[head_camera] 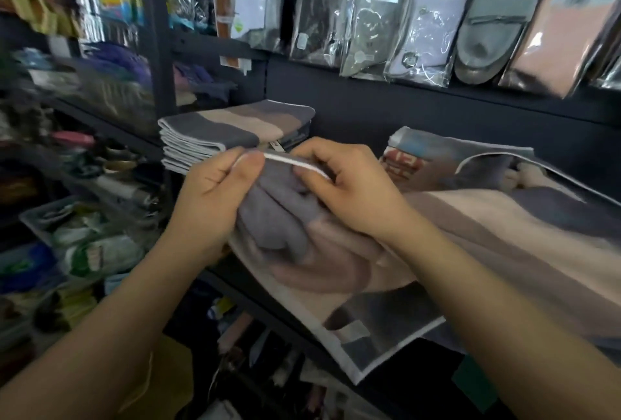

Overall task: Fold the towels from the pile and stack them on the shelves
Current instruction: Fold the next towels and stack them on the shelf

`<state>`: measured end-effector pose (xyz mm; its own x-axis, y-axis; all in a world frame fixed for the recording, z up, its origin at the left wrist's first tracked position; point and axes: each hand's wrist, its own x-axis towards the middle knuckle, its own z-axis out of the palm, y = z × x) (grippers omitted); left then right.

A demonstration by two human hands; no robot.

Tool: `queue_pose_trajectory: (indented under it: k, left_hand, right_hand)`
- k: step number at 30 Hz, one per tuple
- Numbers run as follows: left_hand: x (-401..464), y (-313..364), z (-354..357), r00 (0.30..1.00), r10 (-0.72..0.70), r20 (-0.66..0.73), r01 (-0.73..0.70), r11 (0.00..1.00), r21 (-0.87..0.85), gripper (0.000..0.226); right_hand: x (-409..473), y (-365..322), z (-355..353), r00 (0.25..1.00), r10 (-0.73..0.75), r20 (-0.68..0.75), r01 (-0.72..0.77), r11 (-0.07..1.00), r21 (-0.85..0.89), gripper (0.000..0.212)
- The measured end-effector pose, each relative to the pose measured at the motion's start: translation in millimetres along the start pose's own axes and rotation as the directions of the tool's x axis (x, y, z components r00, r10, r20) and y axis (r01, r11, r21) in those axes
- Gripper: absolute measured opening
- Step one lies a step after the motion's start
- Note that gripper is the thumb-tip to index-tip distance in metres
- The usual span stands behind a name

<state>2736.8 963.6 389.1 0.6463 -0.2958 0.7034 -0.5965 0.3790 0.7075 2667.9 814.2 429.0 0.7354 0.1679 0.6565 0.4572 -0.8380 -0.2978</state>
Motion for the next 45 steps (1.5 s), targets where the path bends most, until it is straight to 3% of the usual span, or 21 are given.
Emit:
queue_pose_trajectory:
  k: [2, 5, 8, 10, 12, 14, 16, 18, 19, 22, 23, 26, 30, 33, 35, 37, 41, 45]
  left_hand:
    - [3, 2, -13, 0.973, -0.096, -0.209, 0.073, 0.991, -0.116, 0.047]
    - [13, 6, -40, 0.841, -0.258, -0.476, 0.128, 0.949, -0.288, 0.047]
    - [22, 1, -69, 0.741, -0.292, -0.604, 0.084, 0.934, -0.349, 0.036]
    - [23, -10, -84, 0.738, -0.222, -0.637, 0.088, 0.968, -0.235, 0.039]
    - [18, -22, -96, 0.787, -0.112, -0.606, 0.146, 0.989, 0.007, 0.041]
    - [13, -40, -114, 0.876, -0.064, -0.479, 0.244, 0.914, 0.325, 0.038]
    - [10, -61, -130, 0.936, -0.197, -0.292, 0.347, 0.654, 0.672, 0.029]
    - [3, -71, -134, 0.898, -0.397, -0.191, 0.361, 0.415, 0.835, 0.036]
    - [0, -75, -130, 0.884, -0.457, -0.097, 0.299, 0.394, 0.869, 0.045]
    - [-12, -81, -105, 0.853, -0.447, 0.269, -0.062, 0.424, 0.903, 0.057]
    - [-14, -85, -98, 0.834, -0.433, 0.342, -0.155, 0.41, 0.899, 0.057]
    - [-18, -98, -88, 0.829, -0.382, 0.408, -0.249, 0.4, 0.882, 0.051]
    - [-32, -122, -79, 0.81, -0.256, 0.527, -0.321, 0.559, 0.765, 0.048]
    - [-43, -134, -65, 0.83, -0.148, 0.538, -0.417, 0.476, 0.774, 0.039]
    - [-52, -139, -56, 0.869, -0.145, 0.474, -0.356, 0.481, 0.801, 0.039]
    - [-61, -143, -47, 0.899, -0.157, 0.409, -0.272, 0.532, 0.802, 0.041]
    - [-76, -143, -33, 0.938, -0.159, 0.308, -0.155, 0.604, 0.782, 0.04]
    - [-91, -148, -30, 0.964, -0.226, 0.142, 0.015, 0.58, 0.815, 0.033]
  right_hand:
    - [10, 2, 14, 1.0, 0.003, 0.001, -0.003, 0.998, -0.063, 0.027]
    - [24, 3, 37, 1.0, 0.025, 0.015, -0.023, 0.993, -0.114, 0.036]
    - [31, 9, 62, 0.997, 0.08, 0.007, -0.079, 0.987, -0.143, 0.027]
    - [33, 13, 77, 0.984, 0.165, 0.069, -0.141, 0.952, -0.272, 0.015]
    - [30, 17, 89, 0.952, 0.233, 0.199, -0.105, 0.859, -0.502, 0.013]
    - [26, 23, 104, 0.917, 0.279, 0.284, -0.091, 0.841, -0.533, 0.005]
    - [24, 32, 120, 0.839, 0.358, 0.411, -0.202, 0.905, -0.375, 0.021]
    - [23, 43, 135, 0.753, 0.393, 0.527, -0.349, 0.918, -0.186, 0.031]
    - [21, 45, 141, 0.735, 0.386, 0.558, -0.393, 0.912, -0.114, 0.03]
    - [16, 49, 155, 0.737, 0.361, 0.571, -0.462, 0.886, 0.037, 0.009]
    - [13, 49, 157, 0.746, 0.349, 0.568, -0.463, 0.884, 0.066, 0.014]
    - [0, 54, 155, 0.769, 0.309, 0.56, -0.47, 0.867, 0.166, 0.017]
    - [-29, 66, 152, 0.767, 0.337, 0.547, -0.526, 0.818, 0.234, 0.018]
    - [-56, 77, 159, 0.818, 0.434, 0.378, -0.546, 0.794, 0.269, 0.013]
    - [-75, 79, 163, 0.829, 0.536, 0.161, -0.559, 0.79, 0.252, 0.01]
    - [-92, 79, 165, 0.822, 0.567, 0.054, -0.568, 0.81, 0.148, 0.01]
    - [-126, 82, 174, 0.782, 0.619, 0.075, -0.623, 0.771, 0.136, 0.015]
    - [-162, 94, 189, 0.679, 0.687, 0.261, -0.724, 0.684, 0.085, 0.024]
